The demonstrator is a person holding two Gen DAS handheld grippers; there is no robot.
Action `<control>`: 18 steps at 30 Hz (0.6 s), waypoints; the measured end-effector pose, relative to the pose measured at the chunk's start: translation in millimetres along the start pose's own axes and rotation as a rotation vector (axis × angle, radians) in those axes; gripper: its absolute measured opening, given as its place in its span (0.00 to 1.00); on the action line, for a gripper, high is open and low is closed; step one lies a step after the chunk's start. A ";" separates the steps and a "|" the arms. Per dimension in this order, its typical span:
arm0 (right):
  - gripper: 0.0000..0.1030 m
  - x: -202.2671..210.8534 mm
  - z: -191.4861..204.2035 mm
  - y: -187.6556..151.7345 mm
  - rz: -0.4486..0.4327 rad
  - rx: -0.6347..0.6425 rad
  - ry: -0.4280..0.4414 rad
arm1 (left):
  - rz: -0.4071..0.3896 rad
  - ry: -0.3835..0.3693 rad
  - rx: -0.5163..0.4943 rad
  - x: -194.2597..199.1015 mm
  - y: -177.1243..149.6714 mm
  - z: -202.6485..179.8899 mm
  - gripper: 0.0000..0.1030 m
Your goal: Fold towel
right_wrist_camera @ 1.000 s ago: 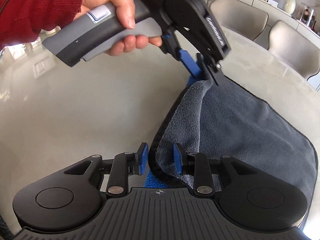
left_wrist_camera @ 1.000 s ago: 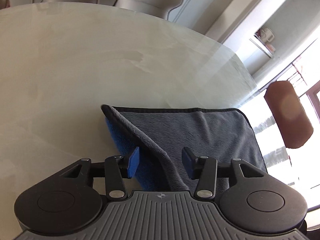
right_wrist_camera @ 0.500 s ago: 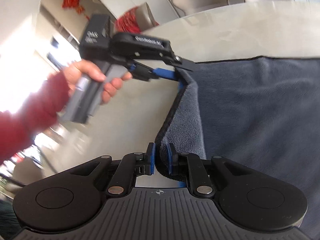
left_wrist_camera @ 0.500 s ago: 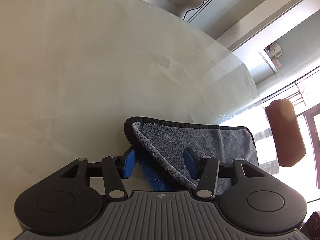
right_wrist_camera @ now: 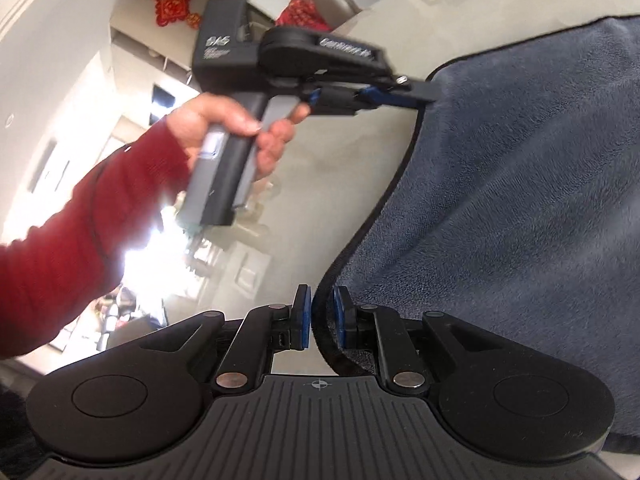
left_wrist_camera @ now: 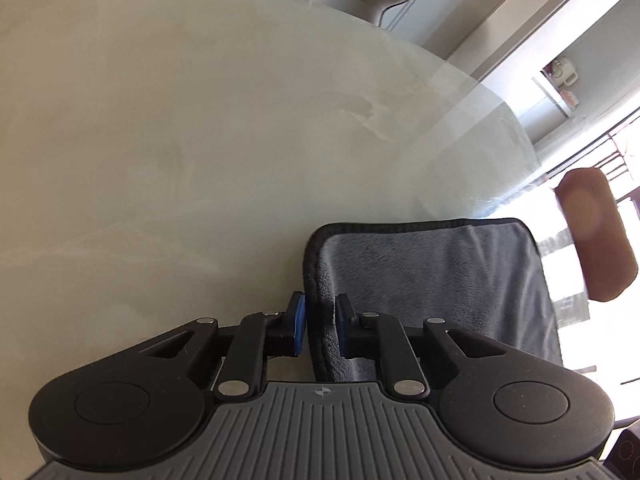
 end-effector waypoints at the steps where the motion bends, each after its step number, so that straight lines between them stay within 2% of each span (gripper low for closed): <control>1: 0.13 3.0 -3.2 0.7 0.002 -0.012 -0.006 | -0.009 -0.004 0.007 1.1 -0.8 2.1 0.13; 6: 0.13 3.1 -4.8 -5.8 0.032 0.037 -0.070 | -0.024 -0.006 0.022 1.0 -0.2 3.2 0.14; 9: 0.14 2.9 7.6 -12.2 0.045 0.091 -0.104 | -0.027 0.028 -0.031 1.3 1.5 -3.3 0.25; 11: 0.15 -3.1 13.6 -18.0 0.061 0.137 -0.131 | -0.036 0.067 -0.119 1.6 2.4 -12.6 0.44; 13: 0.16 -12.3 18.7 -18.1 0.070 0.179 -0.171 | -0.039 0.100 -0.169 0.2 2.7 -18.8 0.53; 16: 0.16 -14.5 23.3 -20.7 0.076 0.272 -0.249 | -0.050 0.163 -0.249 -6.1 4.6 -32.9 0.58; 18: 0.17 -17.8 25.9 -22.4 0.087 0.340 -0.297 | -0.060 0.193 -0.283 -8.5 6.8 -36.4 0.57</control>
Point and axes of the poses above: each gripper's, at about its wrist camera, not at the fingertips, and x roughly against the way its jaws point, z to its left, y to its top, the point moved 8 cm from there along -x, roughly the way its jaws point, and after that the axes turned 4 degrees about y, right-handed, at the moved point
